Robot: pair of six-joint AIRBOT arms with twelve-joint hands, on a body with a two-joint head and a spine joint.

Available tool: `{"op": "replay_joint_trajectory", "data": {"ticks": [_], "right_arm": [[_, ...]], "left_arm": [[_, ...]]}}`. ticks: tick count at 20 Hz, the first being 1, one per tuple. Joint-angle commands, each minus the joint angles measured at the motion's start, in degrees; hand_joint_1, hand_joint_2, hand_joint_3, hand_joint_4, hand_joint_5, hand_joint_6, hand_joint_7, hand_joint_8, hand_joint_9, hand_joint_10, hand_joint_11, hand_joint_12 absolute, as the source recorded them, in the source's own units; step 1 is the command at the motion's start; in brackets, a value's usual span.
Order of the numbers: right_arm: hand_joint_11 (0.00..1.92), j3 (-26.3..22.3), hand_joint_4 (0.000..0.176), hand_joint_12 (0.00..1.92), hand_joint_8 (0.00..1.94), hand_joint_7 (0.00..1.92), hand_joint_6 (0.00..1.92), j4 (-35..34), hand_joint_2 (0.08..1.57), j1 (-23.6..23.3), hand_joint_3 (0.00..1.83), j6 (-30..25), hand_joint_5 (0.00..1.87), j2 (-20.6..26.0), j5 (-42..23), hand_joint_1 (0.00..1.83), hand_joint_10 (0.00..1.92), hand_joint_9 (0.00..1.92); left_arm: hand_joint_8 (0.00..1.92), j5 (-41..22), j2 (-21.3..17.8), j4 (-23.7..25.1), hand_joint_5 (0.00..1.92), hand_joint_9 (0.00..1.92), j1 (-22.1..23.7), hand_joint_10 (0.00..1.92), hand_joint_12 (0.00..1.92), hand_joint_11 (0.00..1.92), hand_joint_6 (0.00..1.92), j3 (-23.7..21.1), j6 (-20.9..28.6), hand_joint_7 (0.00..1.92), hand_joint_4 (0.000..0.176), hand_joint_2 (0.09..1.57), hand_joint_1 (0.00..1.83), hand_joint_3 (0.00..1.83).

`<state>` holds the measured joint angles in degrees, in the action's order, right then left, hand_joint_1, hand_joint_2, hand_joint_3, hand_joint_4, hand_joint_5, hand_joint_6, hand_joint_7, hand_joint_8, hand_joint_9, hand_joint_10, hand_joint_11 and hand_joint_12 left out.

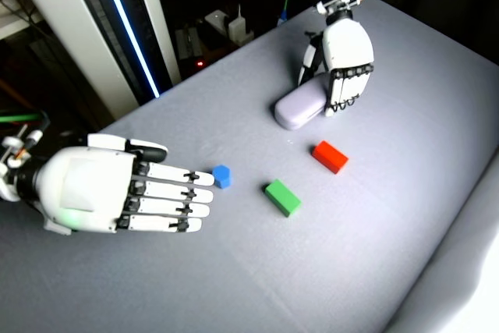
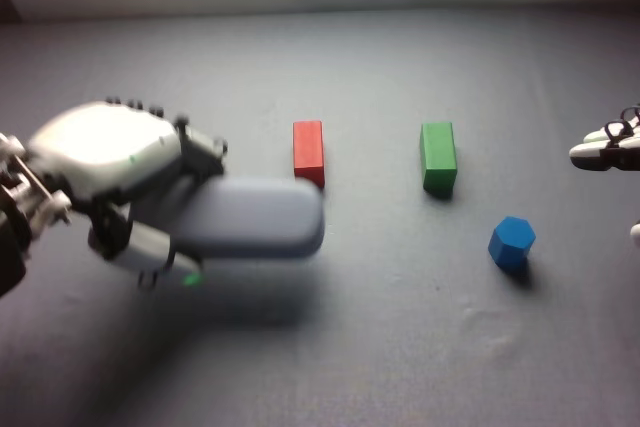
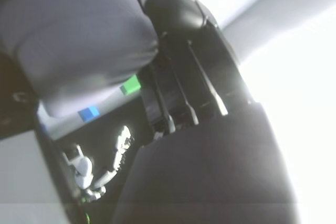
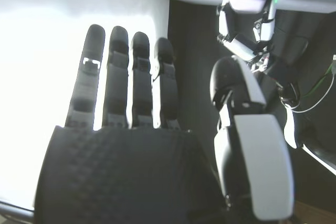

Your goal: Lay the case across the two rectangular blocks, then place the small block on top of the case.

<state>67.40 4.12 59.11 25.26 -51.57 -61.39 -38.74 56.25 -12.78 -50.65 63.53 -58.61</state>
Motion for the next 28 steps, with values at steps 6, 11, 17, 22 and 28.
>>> {"op": "replay_joint_trajectory", "data": {"ticks": [6, 11, 17, 22, 28], "right_arm": [[0.06, 0.44, 0.000, 0.82, 0.00, 0.41, 0.00, -1.56, 1.31, -0.73, 0.00, -0.65, 0.45, -0.02, -6.64, 0.53, 0.00, 0.38], [0.03, 0.73, 0.000, 0.88, 0.00, 0.44, 0.00, -1.56, 1.30, -0.80, 0.00, -0.65, 0.49, -0.25, -6.65, 0.56, 0.00, 0.39], [0.04, 1.27, 0.000, 0.91, 0.00, 0.43, 0.00, -1.25, 1.32, -1.30, 0.00, -0.69, 0.49, -1.03, -6.54, 0.54, 0.00, 0.39], [0.09, 1.41, 0.000, 0.85, 0.01, 0.45, 0.00, -1.01, 1.32, -1.41, 0.00, -0.80, 0.48, -1.22, -6.43, 0.53, 0.01, 0.42], [0.09, 1.42, 0.000, 0.90, 0.01, 0.48, 0.01, -0.97, 1.32, -1.46, 0.00, -0.82, 0.50, -1.22, -6.42, 0.57, 0.01, 0.44]], "left_arm": [[0.89, -14.46, 3.65, 1.21, 0.98, 1.05, 8.62, 0.88, 1.52, 0.84, 0.89, 2.00, 0.65, 1.13, 0.000, 1.08, 1.26, 0.00], [0.89, -5.02, 12.07, 1.61, 0.99, 1.04, 16.52, 0.75, 1.26, 0.84, 0.86, 9.75, 0.65, 1.12, 0.000, 1.08, 1.26, 0.00], [0.67, 0.54, 19.34, -2.19, 1.01, 1.02, 18.86, 1.10, 1.14, 0.86, 0.80, 16.68, 1.24, 1.15, 0.000, 1.06, 1.39, 0.00], [1.10, 3.02, 21.28, -2.63, 1.08, 0.93, 19.08, 1.07, 1.52, 0.77, 0.63, 18.70, 1.27, 1.05, 0.000, 1.08, 1.28, 0.00], [1.05, 3.34, 21.43, -2.81, 0.93, 0.95, 18.94, 0.69, 1.26, 0.72, 0.90, 18.91, 1.27, 1.05, 0.000, 1.11, 1.26, 0.00]]}}
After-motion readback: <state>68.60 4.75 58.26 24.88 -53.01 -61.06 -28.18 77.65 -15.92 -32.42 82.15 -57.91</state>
